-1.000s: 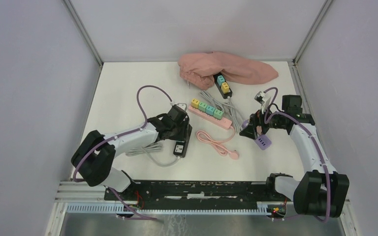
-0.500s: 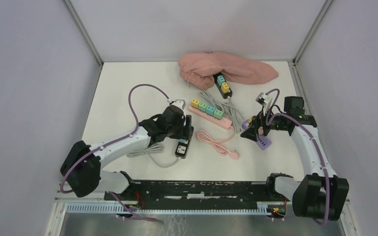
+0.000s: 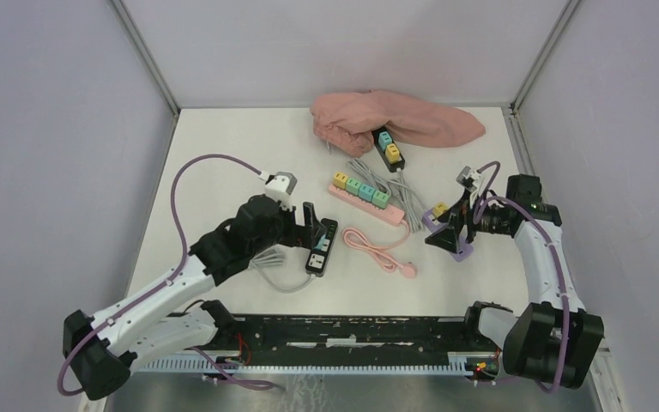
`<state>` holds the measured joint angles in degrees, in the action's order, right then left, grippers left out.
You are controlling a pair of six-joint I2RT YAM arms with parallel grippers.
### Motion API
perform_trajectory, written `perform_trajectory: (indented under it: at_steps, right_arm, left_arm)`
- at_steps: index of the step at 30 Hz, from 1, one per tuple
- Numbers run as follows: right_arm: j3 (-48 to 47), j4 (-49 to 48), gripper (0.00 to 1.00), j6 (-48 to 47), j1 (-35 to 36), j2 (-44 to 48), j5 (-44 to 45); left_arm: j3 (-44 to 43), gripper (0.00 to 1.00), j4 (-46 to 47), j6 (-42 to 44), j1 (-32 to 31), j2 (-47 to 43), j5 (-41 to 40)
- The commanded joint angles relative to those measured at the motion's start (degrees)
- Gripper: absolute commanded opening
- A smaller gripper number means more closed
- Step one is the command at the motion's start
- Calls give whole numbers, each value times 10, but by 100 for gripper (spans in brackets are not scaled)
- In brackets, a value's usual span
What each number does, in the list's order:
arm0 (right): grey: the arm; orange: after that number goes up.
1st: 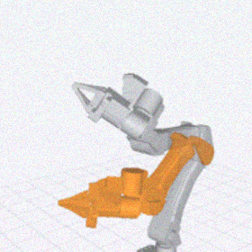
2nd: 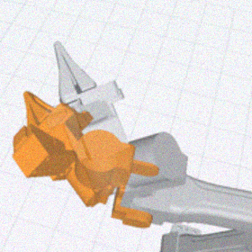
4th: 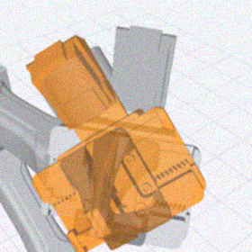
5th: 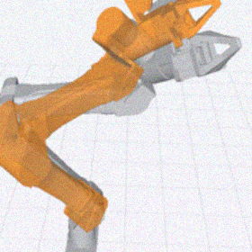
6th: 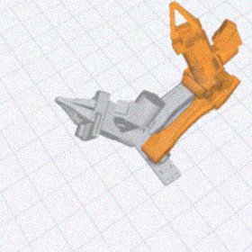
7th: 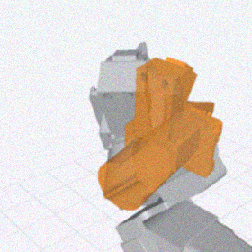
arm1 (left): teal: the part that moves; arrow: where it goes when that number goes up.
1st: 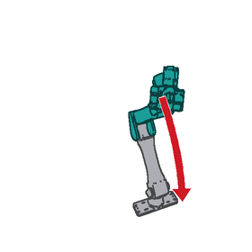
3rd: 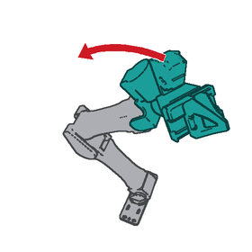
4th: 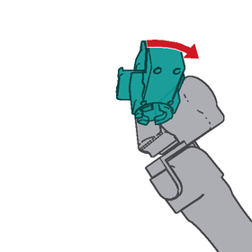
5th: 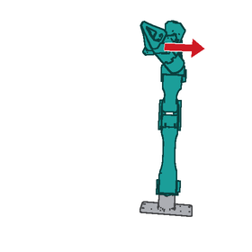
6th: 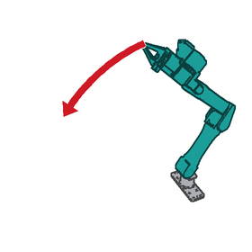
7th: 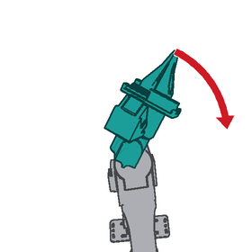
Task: Pull the plug off the socket
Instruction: Move the socket to the center of the board, then pick up the socket from the center of the board.
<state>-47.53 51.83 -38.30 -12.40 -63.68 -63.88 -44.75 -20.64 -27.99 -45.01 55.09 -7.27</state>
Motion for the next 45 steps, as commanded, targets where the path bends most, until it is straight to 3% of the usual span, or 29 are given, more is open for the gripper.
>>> perform_trajectory:
  at_steps: [1,4,9,22,27,35,40,45]
  right_arm:
    - [15,49,100,-103,-26,17,-83]
    - [26,83,100,-166,-41,24,-103]
    - [42,79,100,-179,-70,42,-106]
    - [35,81,100,-181,-90,41,-79]
    - [30,85,100,-186,-90,45,-76]
    - [10,102,100,-191,-90,34,-75]
    - [2,112,99,-192,-89,36,-73]
    - [1,107,98,-188,-89,43,-59]
  left_arm:
    - [69,99,45,73,-1,-73,24]
    - [111,99,80,108,-1,-108,26]
    - [179,99,162,137,0,-161,30]
    - [165,99,141,38,0,-130,72]
    - [136,99,118,38,0,-119,66]
    - [45,92,-17,10,0,-36,51]
    - [23,92,-33,1,-1,-29,56]
    - [-42,92,-82,28,-21,43,33]
